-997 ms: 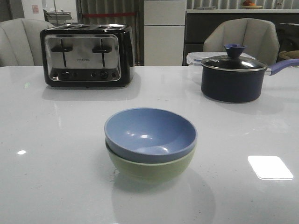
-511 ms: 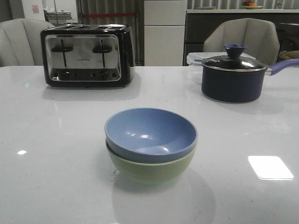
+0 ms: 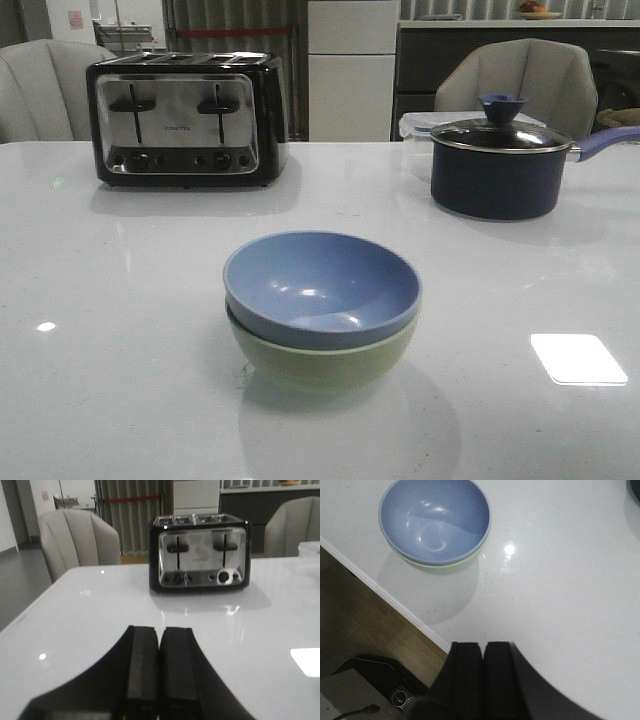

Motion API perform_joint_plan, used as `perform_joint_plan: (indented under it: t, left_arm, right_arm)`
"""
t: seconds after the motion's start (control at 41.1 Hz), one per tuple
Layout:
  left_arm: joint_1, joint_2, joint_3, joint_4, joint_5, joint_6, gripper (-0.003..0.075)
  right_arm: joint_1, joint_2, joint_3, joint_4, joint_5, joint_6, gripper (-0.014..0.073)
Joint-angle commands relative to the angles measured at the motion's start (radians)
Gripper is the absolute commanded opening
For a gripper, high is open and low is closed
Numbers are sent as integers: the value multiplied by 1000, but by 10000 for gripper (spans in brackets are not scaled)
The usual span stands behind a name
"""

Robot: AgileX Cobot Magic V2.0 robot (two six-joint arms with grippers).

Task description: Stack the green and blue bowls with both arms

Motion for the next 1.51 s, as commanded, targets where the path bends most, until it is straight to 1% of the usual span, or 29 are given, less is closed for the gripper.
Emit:
perform_joint_plan:
  t: [0.0, 1.216, 1.289, 1.338, 1.484]
  left_arm:
    - [0, -23, 3, -15, -118, -27, 93]
    - [-4, -21, 3, -15, -117, -27, 93]
    - [-4, -19, 3, -15, -117, -27, 93]
    - [-4, -20, 3, -15, -117, -27, 93]
    - [-4, -20, 3, -15, -117, -27, 93]
  right_arm:
    - [3, -4, -28, -5, -49, -10, 27]
    - [3, -21, -21, -5, -56, -10, 27]
    - [-18, -56, -7, -7, -62, -10, 27]
    - [-55, -90, 12, -7, -91, -10, 27]
    - [-195, -227, 123, -1, -269, -10, 27]
